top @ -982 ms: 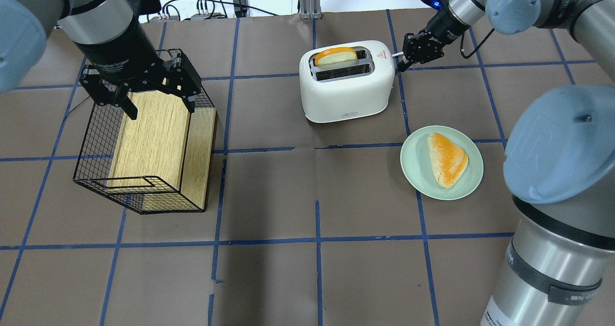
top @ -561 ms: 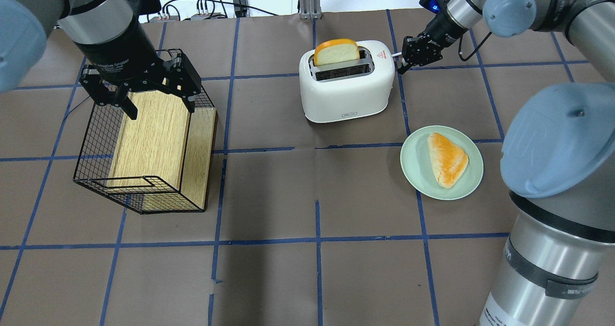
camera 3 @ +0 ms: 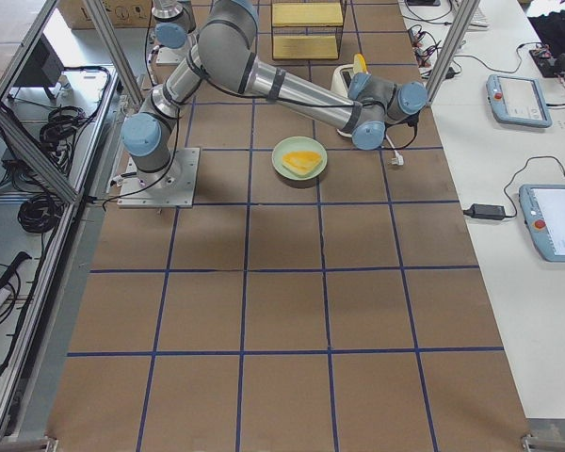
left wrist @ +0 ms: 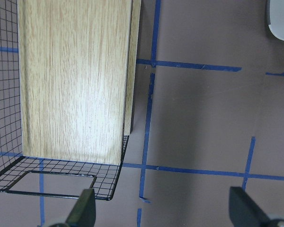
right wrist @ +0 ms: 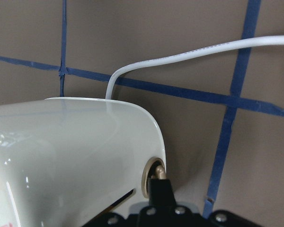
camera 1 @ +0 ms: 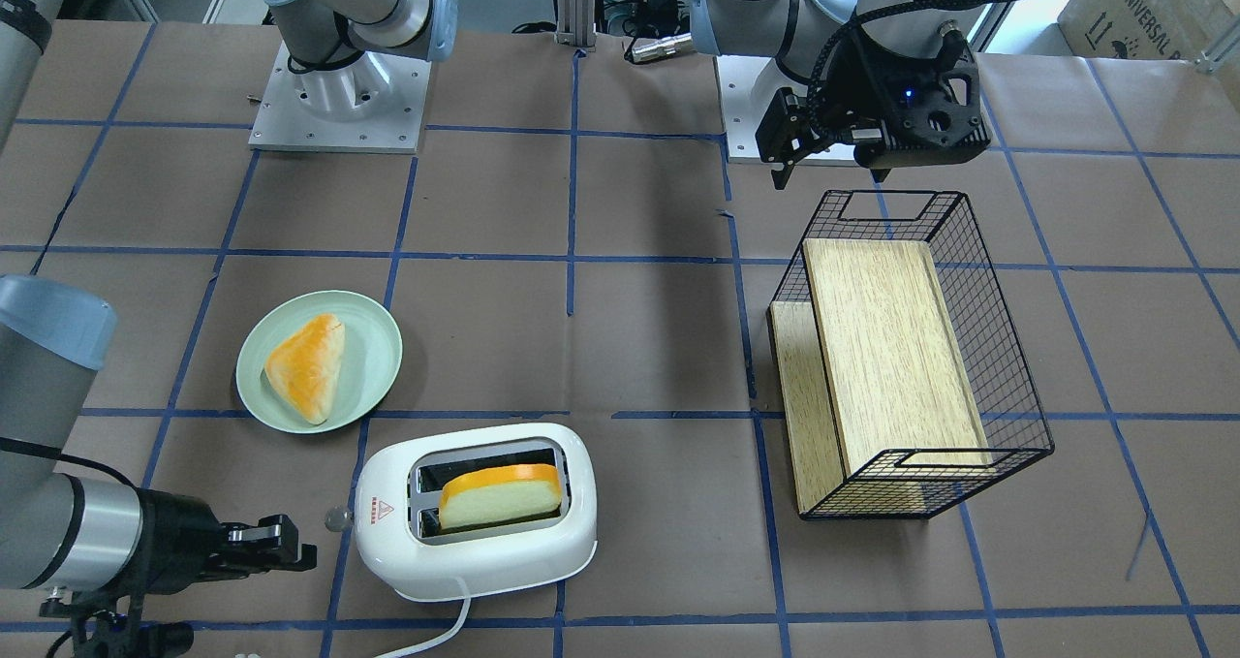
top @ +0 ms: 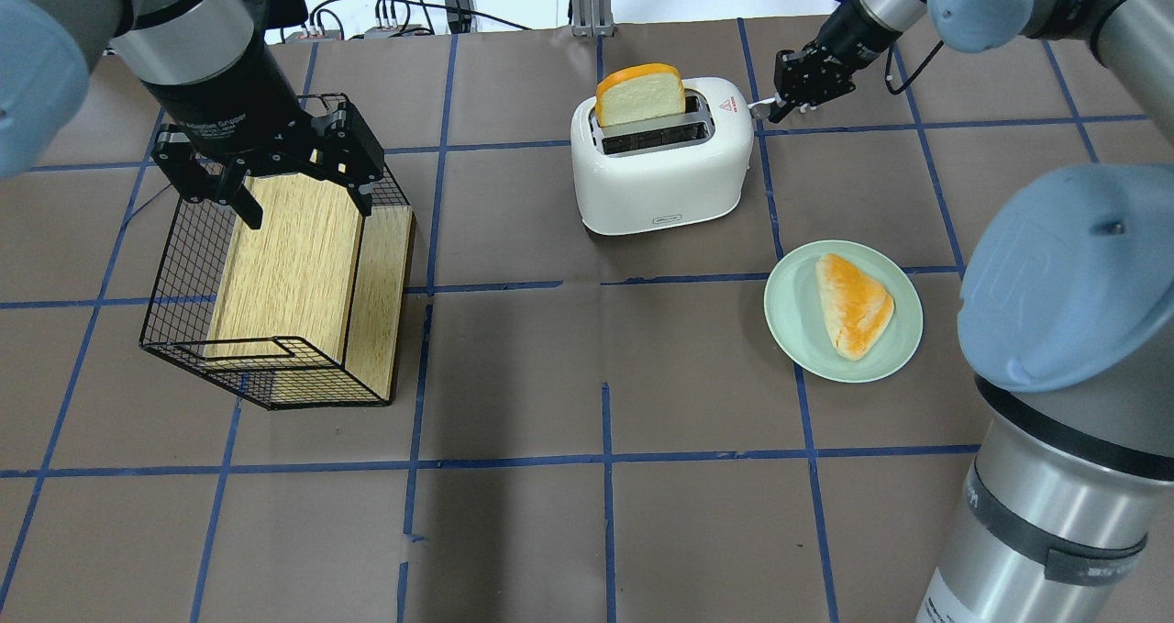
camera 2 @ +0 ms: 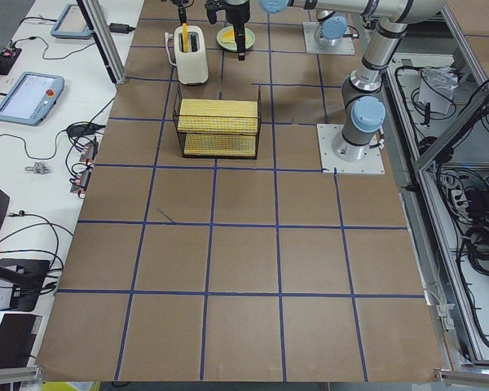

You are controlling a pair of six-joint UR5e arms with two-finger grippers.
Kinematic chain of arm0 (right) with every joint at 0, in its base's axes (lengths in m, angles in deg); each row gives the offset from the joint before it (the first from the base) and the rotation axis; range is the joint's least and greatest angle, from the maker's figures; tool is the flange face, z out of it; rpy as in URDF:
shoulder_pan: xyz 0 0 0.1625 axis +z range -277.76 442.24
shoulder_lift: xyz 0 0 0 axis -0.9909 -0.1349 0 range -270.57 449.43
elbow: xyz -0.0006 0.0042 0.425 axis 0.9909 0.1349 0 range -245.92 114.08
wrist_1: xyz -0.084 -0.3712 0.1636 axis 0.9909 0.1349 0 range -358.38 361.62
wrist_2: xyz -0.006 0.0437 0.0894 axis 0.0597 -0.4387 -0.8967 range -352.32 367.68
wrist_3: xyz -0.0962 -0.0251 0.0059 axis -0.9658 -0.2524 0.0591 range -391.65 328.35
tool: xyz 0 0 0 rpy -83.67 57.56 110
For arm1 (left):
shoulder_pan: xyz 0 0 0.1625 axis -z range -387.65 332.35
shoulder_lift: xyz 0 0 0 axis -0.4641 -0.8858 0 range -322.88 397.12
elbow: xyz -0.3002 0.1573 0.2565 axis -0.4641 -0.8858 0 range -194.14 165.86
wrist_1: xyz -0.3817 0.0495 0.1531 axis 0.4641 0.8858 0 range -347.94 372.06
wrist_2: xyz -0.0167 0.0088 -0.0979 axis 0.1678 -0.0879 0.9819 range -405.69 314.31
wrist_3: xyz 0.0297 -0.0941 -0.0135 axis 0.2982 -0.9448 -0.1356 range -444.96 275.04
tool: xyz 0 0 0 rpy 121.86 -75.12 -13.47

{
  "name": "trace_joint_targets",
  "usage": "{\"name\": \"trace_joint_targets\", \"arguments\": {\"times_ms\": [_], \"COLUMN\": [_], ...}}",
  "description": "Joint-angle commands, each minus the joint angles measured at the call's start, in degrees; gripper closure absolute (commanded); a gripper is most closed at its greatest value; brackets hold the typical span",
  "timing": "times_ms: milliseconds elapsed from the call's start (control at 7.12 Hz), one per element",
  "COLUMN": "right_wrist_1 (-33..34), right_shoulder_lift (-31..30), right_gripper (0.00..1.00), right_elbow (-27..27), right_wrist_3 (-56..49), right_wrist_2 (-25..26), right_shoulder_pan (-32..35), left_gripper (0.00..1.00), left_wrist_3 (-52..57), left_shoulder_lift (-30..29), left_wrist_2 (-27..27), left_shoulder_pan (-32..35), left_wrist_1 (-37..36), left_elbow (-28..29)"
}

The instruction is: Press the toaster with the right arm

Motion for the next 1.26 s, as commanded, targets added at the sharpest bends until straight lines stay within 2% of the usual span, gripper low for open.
{"name": "trace_joint_targets", "arguments": {"times_ms": [0, 140, 421, 561, 702, 842, 982, 1123], "right_wrist_1": [-4.61, -6.99, -6.84, -13.80, -25.71, -33.31, -32.52, -24.15], "right_shoulder_lift": [-6.82, -8.51, -9.83, -15.24, -19.81, -22.30, -22.76, -22.85], "right_gripper": [0.00, 0.00, 0.00, 0.00, 0.00, 0.00, 0.00, 0.00], "right_elbow": [6.26, 5.76, 6.97, 7.42, 6.64, 6.63, 6.20, 4.28], "right_wrist_3": [-0.24, -0.68, -1.48, 1.31, 2.64, 3.27, 2.75, 2.66], "right_wrist_2": [21.32, 28.65, 25.33, 26.00, 26.00, 25.92, 24.70, 23.29], "right_shoulder_pan": [6.51, 9.60, 9.46, 10.15, 9.81, 9.11, 9.37, 9.46], "left_gripper": [0.00, 0.00, 0.00, 0.00, 0.00, 0.00, 0.00, 0.00], "left_wrist_3": [0.00, 0.00, 0.00, 0.00, 0.00, 0.00, 0.00, 0.00], "left_shoulder_lift": [-0.01, -0.01, -0.01, -0.01, -0.01, -0.01, -0.01, -0.01], "left_wrist_2": [0.00, 0.00, 0.00, 0.00, 0.00, 0.00, 0.00, 0.00], "left_shoulder_pan": [0.00, 0.00, 0.00, 0.00, 0.00, 0.00, 0.00, 0.00], "left_wrist_1": [0.06, 0.06, -0.03, 0.06, -0.03, 0.06, 0.06, 0.06], "left_elbow": [0.00, 0.09, 0.00, 0.00, 0.00, 0.09, 0.09, 0.00]}}
